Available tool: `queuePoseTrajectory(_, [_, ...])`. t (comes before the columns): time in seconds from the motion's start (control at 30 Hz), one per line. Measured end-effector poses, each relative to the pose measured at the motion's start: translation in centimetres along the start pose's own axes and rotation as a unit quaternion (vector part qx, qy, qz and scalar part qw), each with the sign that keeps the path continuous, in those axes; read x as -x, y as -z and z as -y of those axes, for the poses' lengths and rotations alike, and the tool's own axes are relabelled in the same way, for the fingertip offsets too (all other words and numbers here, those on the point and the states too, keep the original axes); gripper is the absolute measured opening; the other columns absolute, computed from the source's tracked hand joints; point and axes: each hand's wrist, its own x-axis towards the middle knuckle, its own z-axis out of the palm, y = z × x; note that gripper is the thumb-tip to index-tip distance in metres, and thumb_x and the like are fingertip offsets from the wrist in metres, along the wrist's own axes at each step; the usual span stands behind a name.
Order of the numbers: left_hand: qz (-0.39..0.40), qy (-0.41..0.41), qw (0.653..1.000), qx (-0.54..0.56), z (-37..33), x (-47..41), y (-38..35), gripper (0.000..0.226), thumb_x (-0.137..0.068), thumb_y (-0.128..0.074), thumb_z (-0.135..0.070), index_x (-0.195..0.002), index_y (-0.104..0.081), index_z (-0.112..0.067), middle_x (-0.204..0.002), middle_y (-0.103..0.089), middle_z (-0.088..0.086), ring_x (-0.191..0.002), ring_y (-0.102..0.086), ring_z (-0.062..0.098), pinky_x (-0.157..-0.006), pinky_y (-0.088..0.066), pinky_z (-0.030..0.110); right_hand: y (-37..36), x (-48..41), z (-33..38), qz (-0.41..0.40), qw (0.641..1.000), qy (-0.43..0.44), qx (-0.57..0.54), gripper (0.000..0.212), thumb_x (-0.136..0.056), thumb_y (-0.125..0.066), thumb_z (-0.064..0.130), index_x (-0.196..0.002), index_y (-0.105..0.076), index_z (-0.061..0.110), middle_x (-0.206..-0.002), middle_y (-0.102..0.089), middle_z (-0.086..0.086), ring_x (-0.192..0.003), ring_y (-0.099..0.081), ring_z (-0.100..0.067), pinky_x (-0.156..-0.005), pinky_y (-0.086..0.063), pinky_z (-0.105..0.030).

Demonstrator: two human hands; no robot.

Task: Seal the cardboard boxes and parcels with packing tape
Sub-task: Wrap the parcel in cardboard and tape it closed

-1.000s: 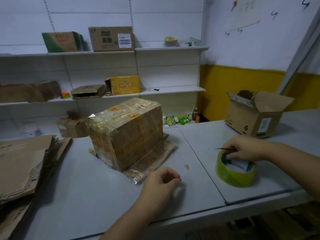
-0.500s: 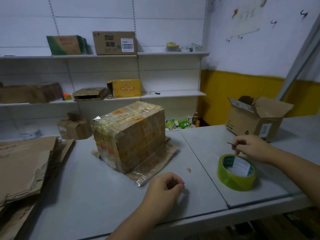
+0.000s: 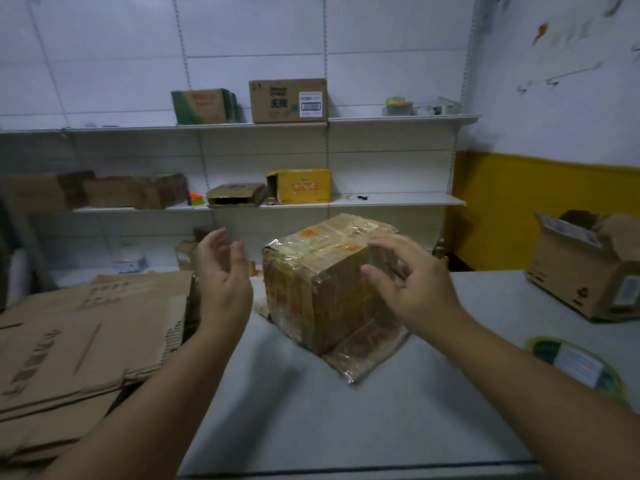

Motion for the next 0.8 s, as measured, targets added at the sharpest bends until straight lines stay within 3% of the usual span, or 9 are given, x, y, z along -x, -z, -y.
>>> queuePoseTrajectory(0.1, [0.138, 0.047, 0.989, 0.01, 0.4, -1.3, -1.8, 0.057, -0.09, -0.024, -0.058, -0.138, -0.037, -0.031, -0.14, -0.04, 0.001, -0.126, -0.04, 0.017, -0.097, -0.04, 0.034, -3.7, -1.2, 1.3, 0.041, 0.999, -0.02, -0.021, 0.068, -0.081, -0.051, 0.068, -0.135, -0.052, 0.027, -0.146, -0.044, 0.007, -0.136, -0.038, -0.01, -0.107, -0.035, -0.032])
queuePoseTrajectory(0.2, [0.198, 0.079, 0.977, 0.013, 0.7, -1.4, -3.2, 0.041, -0.1, -0.025, -0.042, -0.125, -0.053, -0.026, -0.124, -0.05, 0.0, -0.116, -0.049, 0.017, -0.089, -0.048, 0.031, -5.7, -2.0, 0.3, 0.097, 0.993, -0.06, 0.029, 0.068, -0.073, -0.058, 0.064, -0.126, -0.062, 0.022, -0.137, -0.054, 0.006, -0.127, -0.047, -0.009, -0.109, -0.036, -0.029])
queuePoseTrajectory(0.27, [0.197, 0.033, 0.979, -0.048, 1.8, -1.4, -3.5, 0.031, -0.101, -0.033, -0.033, -0.118, -0.058, -0.026, -0.12, -0.049, -0.002, -0.114, -0.049, 0.015, -0.099, -0.044, 0.041, -5.7, -2.2, -1.1, 0.092, 0.994, -0.059, -0.011, 0.061, -0.071, -0.062, 0.058, -0.117, -0.068, 0.018, -0.124, -0.064, 0.005, -0.119, -0.054, -0.007, -0.106, -0.041, -0.034])
queuePoseTrajectory(0.37, [0.209, 0.007, 0.977, -0.051, 3.5, -1.5, -3.3, 0.034, -0.098, -0.037, -0.042, -0.125, -0.054, -0.03, -0.121, -0.049, -0.007, -0.116, -0.048, 0.012, -0.102, -0.043, 0.043, -5.4, -2.2, -2.7, 0.102, 0.989, -0.048, -0.092, 0.048, -0.076, -0.065, 0.047, -0.112, -0.07, 0.016, -0.117, -0.067, 0.007, -0.114, -0.058, -0.003, -0.105, -0.044, -0.033])
queuePoseTrajectory(0.47, [0.138, 0.012, 0.989, -0.043, 3.6, -0.9, -4.0, 0.037, -0.098, -0.034, -0.045, -0.111, -0.061, -0.024, -0.111, -0.058, -0.001, -0.107, -0.054, 0.016, -0.092, -0.048, 0.039, -6.2, -1.9, -3.0, 0.083, 0.989, -0.037, -0.118, 0.038, -0.087, -0.057, 0.046, -0.112, -0.07, 0.019, -0.118, -0.065, 0.011, -0.114, -0.055, 0.002, -0.102, -0.043, -0.022])
queuePoseTrajectory(0.6, [0.059, -0.02, 0.988, -0.138, 2.7, -0.3, -4.9, 0.034, -0.1, -0.038, -0.032, -0.087, -0.063, -0.012, -0.085, -0.053, 0.001, -0.084, -0.052, 0.02, -0.07, -0.043, 0.031, -7.3, -0.5, -2.5, 0.019, 0.996, -0.048, -0.076, 0.047, -0.095, -0.038, 0.056, -0.117, -0.066, 0.025, -0.129, -0.055, 0.018, -0.12, -0.043, 0.014, -0.098, -0.033, -0.007])
queuePoseTrajectory(0.63, [0.058, -0.033, 0.986, -0.151, 2.7, -0.5, -4.9, 0.035, -0.1, -0.039, -0.031, -0.084, -0.062, -0.01, -0.083, -0.053, 0.002, -0.082, -0.052, 0.021, -0.069, -0.041, 0.032, -7.4, -0.3, -2.4, 0.007, 0.997, -0.048, -0.068, 0.055, -0.093, -0.033, 0.063, -0.119, -0.064, 0.025, -0.13, -0.053, 0.018, -0.118, -0.043, 0.015, -0.097, -0.034, -0.007])
queuePoseTrajectory(0.7, [0.06, -0.042, 0.987, -0.146, 2.8, -0.9, -5.0, 0.038, -0.097, -0.038, -0.032, -0.083, -0.062, -0.007, -0.09, -0.054, 0.003, -0.087, -0.051, 0.021, -0.073, -0.042, 0.033, -7.8, -0.3, -2.1, 0.001, 0.999, -0.04, -0.003, 0.067, -0.086, -0.03, 0.074, -0.124, -0.059, 0.028, -0.131, -0.052, 0.015, -0.112, -0.051, 0.004, -0.09, -0.046, -0.021])
queuePoseTrajectory(0.8, [0.072, -0.031, 0.992, -0.101, 2.5, -0.8, -5.1, 0.029, -0.099, -0.041, -0.022, -0.092, -0.062, -0.004, -0.113, -0.053, 0.002, -0.103, -0.049, 0.014, -0.085, -0.039, 0.028, -8.9, -0.4, -1.4, -0.066, 0.994, 0.005, 0.087, 0.044, -0.09, -0.044, 0.056, -0.107, -0.067, 0.023, -0.12, -0.061, 0.008, -0.096, -0.061, -0.012, -0.072, -0.056, -0.035])
